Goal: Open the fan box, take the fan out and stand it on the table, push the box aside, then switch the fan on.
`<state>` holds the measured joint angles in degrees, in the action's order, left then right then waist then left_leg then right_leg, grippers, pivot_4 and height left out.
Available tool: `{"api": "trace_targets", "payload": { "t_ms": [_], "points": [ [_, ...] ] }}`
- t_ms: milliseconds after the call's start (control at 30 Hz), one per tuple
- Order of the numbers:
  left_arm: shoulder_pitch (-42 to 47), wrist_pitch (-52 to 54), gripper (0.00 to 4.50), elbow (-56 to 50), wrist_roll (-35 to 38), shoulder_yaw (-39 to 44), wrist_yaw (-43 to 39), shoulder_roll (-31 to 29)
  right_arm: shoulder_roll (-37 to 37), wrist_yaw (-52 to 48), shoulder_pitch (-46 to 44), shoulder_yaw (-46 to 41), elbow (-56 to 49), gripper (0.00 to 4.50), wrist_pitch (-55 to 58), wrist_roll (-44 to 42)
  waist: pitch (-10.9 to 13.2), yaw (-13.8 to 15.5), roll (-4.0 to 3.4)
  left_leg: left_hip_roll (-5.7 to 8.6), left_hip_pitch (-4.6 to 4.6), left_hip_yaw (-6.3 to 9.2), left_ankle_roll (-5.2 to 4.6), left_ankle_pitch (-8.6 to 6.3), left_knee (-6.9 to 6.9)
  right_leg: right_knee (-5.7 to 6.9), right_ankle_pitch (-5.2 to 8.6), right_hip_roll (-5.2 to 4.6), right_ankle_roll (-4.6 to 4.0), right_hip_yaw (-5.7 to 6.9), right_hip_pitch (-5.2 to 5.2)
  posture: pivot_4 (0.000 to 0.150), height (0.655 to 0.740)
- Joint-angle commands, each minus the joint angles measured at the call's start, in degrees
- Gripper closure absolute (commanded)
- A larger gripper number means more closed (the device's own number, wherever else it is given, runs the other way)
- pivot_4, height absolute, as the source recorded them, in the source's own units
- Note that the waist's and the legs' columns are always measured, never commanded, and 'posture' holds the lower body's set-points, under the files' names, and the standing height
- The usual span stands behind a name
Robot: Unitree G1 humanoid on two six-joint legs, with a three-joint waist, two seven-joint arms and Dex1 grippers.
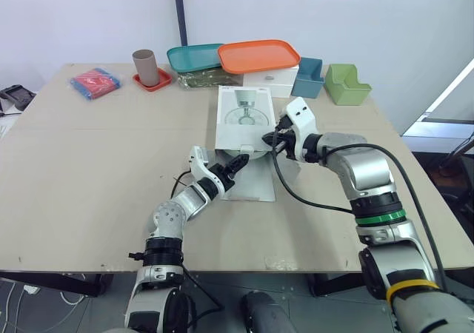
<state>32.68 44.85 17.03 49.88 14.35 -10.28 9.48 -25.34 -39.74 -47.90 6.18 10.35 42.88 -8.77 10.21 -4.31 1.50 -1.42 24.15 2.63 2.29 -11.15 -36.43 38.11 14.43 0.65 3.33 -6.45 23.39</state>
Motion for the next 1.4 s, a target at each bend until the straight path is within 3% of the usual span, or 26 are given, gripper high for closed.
{"api": "trace_targets", "payload": {
  "t_ms": [33, 1400],
  "points": [
    [2.92, -0.93, 1.17, 0.09, 0.09, -0.61, -0.84, 2.09, -0.20, 0.07, -0.20, -0.52, -2.52, 4.50, 0.23, -0.60, 0.00, 0.00, 0.00, 0.00, 0.02, 0.00, 0.00, 0.00, 0.01, -0.01, 0.00, 0.00, 0.00, 0.00, 0.02, 0.150, 0.7400],
    [5.38, -6.14, 1.17, 5.96, 2.86, -1.32, -2.43, 4.17, -1.10, -0.09, 1.57, -0.21, -6.37, 4.50, 2.83, -0.97, 0.01, -0.02, 0.01, 0.00, 0.02, 0.00, 0.00, 0.00, 0.03, -0.03, 0.01, 0.00, 0.00, 0.00, 0.02, 0.150, 0.7400]
  ]
}}
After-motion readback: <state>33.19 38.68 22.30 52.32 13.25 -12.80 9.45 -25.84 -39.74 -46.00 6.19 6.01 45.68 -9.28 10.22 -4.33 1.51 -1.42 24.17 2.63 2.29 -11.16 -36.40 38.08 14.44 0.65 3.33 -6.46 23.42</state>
